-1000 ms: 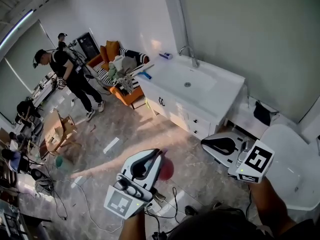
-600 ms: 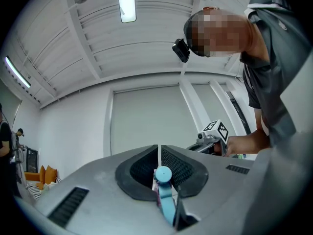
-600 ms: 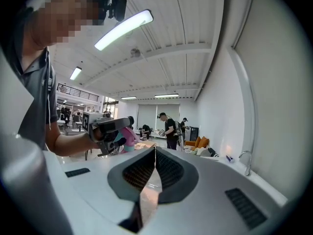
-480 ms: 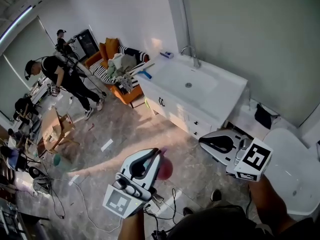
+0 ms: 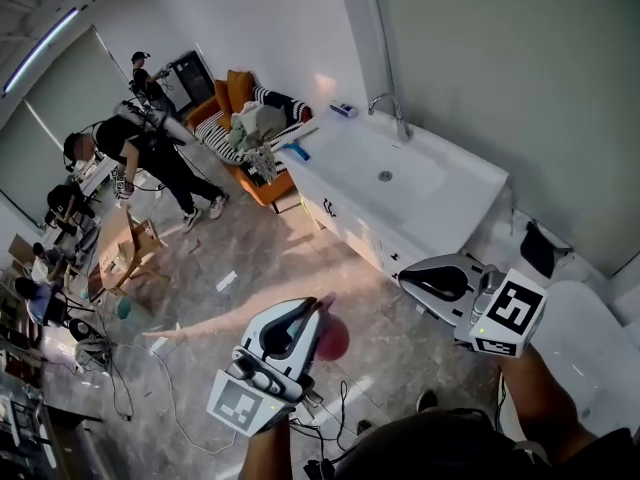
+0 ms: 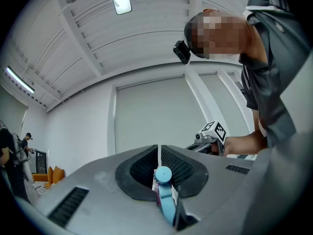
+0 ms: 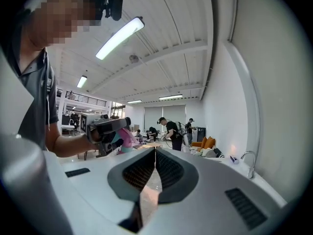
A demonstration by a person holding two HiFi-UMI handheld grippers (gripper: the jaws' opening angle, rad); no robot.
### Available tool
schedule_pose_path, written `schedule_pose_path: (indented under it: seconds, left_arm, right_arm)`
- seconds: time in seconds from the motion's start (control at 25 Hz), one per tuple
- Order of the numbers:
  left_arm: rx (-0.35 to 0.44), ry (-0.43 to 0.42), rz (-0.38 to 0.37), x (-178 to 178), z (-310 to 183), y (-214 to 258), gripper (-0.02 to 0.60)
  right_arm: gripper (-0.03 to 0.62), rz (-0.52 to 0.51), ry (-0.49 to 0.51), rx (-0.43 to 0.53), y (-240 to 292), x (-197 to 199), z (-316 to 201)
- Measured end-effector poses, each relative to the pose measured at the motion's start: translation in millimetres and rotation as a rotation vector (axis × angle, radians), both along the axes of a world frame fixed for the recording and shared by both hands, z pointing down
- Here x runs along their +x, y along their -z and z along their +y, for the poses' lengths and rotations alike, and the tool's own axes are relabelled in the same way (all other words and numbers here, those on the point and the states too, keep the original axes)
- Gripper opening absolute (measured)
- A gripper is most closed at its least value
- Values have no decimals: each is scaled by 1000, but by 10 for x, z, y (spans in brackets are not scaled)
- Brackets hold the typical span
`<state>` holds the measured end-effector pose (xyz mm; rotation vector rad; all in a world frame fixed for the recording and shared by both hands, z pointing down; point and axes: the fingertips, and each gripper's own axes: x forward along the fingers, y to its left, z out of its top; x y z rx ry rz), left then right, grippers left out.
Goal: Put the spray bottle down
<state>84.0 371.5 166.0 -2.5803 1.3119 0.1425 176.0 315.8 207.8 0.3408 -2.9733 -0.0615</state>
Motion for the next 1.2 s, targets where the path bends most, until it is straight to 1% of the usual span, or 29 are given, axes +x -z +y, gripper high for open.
schedule_pose_path:
  seconds: [0.12, 0.28, 0.4, 0.6, 0.84, 0.96, 1.2]
  left_arm:
    - [-20, 10, 1, 141, -145, -91, 23]
    - [-16, 14, 8, 324, -256, -88, 23]
    - [-23, 14, 2, 320, -297, -117, 23]
    - [-32, -7, 14, 86, -398, -191, 23]
    - [-15, -64, 23, -247, -425, -136, 23]
    - [-4, -90, 21, -443, -413, -109, 23]
    - [8, -121, 38, -840, -428, -122, 23]
  right_arm:
    - [9, -4, 22, -11, -51, 109, -134]
    - [9, -8, 33, -36, -127, 219, -307]
    - [9, -16, 23, -40, -138, 230, -388]
    - [9, -9, -18, -51, -233, 86, -481]
    - [9, -7, -80, -32, -137, -170, -458]
    - [9, -12, -109, -25, -114, -369, -467]
    - [9, -2, -131, -19, -149, -770, -424]
